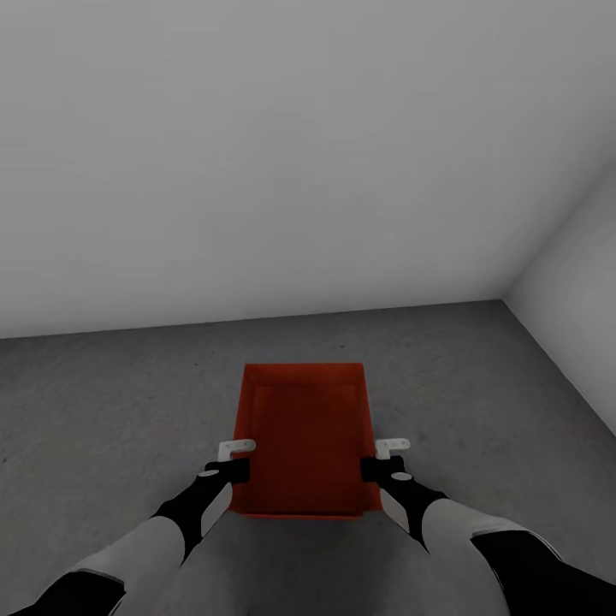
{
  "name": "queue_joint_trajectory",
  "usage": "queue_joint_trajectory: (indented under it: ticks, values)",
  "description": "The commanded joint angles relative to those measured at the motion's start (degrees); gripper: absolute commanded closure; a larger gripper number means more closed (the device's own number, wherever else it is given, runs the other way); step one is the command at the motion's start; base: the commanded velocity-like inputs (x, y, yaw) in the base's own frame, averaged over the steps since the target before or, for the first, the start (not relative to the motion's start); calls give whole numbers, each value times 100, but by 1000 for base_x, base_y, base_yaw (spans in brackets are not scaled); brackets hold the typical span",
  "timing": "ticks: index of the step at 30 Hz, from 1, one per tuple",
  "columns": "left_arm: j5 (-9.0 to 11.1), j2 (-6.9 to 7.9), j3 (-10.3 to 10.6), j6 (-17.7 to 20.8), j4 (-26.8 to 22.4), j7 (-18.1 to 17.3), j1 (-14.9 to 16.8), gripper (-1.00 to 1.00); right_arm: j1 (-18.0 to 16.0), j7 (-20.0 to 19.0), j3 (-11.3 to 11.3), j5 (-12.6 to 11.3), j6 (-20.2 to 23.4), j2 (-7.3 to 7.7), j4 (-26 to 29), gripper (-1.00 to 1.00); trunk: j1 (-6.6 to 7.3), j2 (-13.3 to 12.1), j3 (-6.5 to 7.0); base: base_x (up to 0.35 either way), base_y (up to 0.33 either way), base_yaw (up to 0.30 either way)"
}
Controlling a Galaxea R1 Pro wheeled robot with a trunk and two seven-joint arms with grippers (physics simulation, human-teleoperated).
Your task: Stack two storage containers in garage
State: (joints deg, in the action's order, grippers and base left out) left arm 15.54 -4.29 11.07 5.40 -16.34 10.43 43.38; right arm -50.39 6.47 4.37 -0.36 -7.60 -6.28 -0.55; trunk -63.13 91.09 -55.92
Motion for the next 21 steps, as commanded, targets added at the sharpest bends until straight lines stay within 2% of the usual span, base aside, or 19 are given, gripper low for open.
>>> queue_joint_trajectory:
  ticks: [1, 21]
  values:
    - [-33, 7, -307, -22, -240, 74, 4, 100, 0, 30, -164, -72, -23, 83, -103, 100, 0, 2, -4, 0, 0, 0]
    - [-32, 7, -307, -22, -253, 67, 4, 100, 2, 30, -164, -68, -18, 83, -103, 100, 0, 2, -4, 0, 0, 0]
